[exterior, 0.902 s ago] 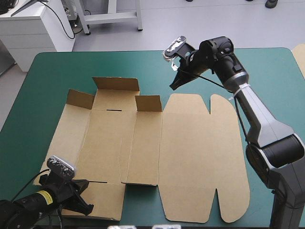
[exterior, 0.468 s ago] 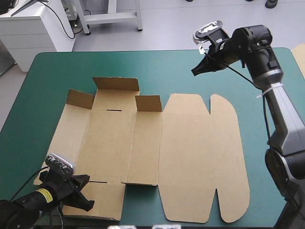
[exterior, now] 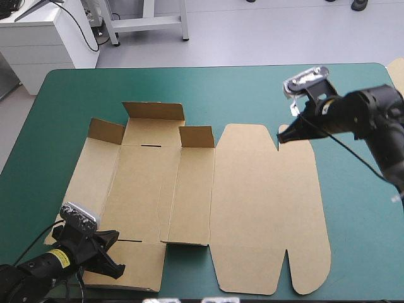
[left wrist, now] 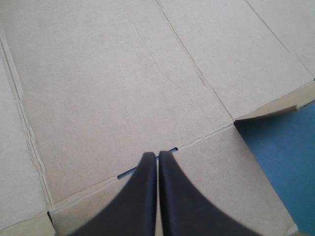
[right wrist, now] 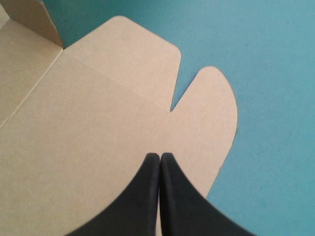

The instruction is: Fold the box

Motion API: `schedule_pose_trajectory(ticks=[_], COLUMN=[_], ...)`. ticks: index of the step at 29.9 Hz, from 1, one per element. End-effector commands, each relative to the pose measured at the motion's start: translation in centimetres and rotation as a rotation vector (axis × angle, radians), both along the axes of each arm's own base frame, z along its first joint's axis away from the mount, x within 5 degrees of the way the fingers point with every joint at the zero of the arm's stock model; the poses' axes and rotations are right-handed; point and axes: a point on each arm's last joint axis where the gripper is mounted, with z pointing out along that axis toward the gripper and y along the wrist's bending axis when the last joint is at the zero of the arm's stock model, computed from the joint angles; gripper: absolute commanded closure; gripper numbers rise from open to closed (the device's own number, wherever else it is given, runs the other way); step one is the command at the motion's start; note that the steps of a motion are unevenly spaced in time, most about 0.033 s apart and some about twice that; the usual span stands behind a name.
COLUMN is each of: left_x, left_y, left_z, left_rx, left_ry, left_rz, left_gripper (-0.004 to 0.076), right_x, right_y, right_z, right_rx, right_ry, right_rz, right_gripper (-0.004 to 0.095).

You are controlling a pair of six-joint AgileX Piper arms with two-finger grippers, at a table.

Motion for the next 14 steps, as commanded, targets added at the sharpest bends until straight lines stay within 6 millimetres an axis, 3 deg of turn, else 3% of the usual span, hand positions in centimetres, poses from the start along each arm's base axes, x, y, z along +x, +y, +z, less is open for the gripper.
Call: schedule_pose_trajectory(ticks=[1,9,14], left_x=[0.4,0.4,0.4], left_y=[-0.2,-0.2,-0.2], left_z=[1.2,1.3,1.3], left_rx=[-0.042,-0.043,-0.043], left_ry=[-0.065,-0.066,-0.066], left_rz=[0.009,0.009,0.009], left_gripper=[0.0731,0.0731,0.0731], right_x=[-4.0,-11.7,-15.0], right_y=[-1.3,-3.3,-4.1], right_z=[-0.4,-4.9,-5.6], right_rx=[0.052,0.085,0.113], right_ry=[-0.137,-0.143,-0.203], right_rz=[-0.041,-0.074,-0.088], right_gripper=[0.0926,0.0929,0.0928])
